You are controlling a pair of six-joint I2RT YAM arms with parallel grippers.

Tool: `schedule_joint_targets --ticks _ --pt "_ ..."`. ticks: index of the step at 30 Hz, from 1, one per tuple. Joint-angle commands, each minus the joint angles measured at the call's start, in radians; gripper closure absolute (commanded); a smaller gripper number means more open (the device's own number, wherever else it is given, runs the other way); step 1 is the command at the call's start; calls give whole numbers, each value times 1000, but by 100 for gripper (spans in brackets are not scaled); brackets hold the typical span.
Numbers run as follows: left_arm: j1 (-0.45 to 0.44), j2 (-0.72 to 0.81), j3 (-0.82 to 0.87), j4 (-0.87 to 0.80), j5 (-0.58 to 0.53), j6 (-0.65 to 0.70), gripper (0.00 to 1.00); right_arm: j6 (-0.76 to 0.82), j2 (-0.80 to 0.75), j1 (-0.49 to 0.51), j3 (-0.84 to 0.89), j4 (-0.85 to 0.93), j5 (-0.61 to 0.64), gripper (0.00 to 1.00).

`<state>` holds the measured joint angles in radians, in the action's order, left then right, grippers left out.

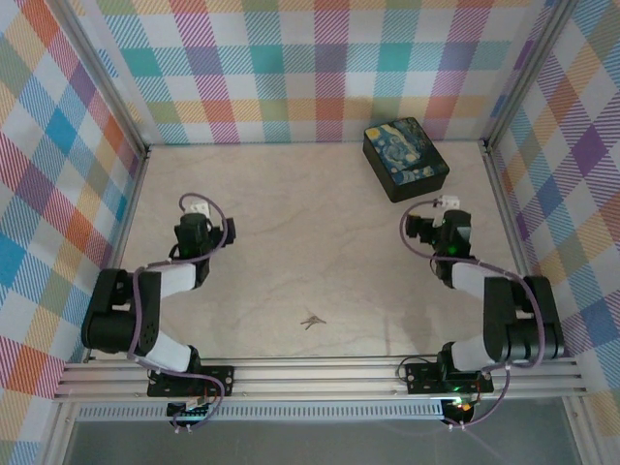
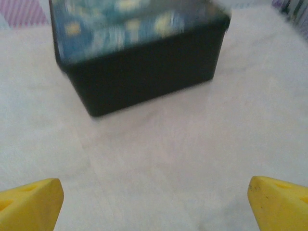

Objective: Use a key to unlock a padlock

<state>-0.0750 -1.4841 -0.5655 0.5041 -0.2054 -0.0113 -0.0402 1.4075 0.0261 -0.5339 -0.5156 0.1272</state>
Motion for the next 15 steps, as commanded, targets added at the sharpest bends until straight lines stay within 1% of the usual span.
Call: schedule_joint_targets --ticks 1,3,5,6,11,15 --pt "10 83 -142 -292 -91 -81 0 -60 -69 -26 -181 322 -3 1" --pt "6 70 -260 -490 -102 -131 0 -104 -2 -52 -324 498 -54 3" --pt "-1 53 -355 -641 -124 -185 0 -137 81 -68 -443 613 -93 7" --pt "-7 56 -381 -690 -110 -201 0 -149 122 -75 -502 650 -109 7" --pt "-76 100 -445 -880 -91 -273 0 -153 311 -92 -775 800 -131 7" --pt "-123 137 -438 -952 -88 -309 0 -152 488 -126 -1027 920 -173 9"
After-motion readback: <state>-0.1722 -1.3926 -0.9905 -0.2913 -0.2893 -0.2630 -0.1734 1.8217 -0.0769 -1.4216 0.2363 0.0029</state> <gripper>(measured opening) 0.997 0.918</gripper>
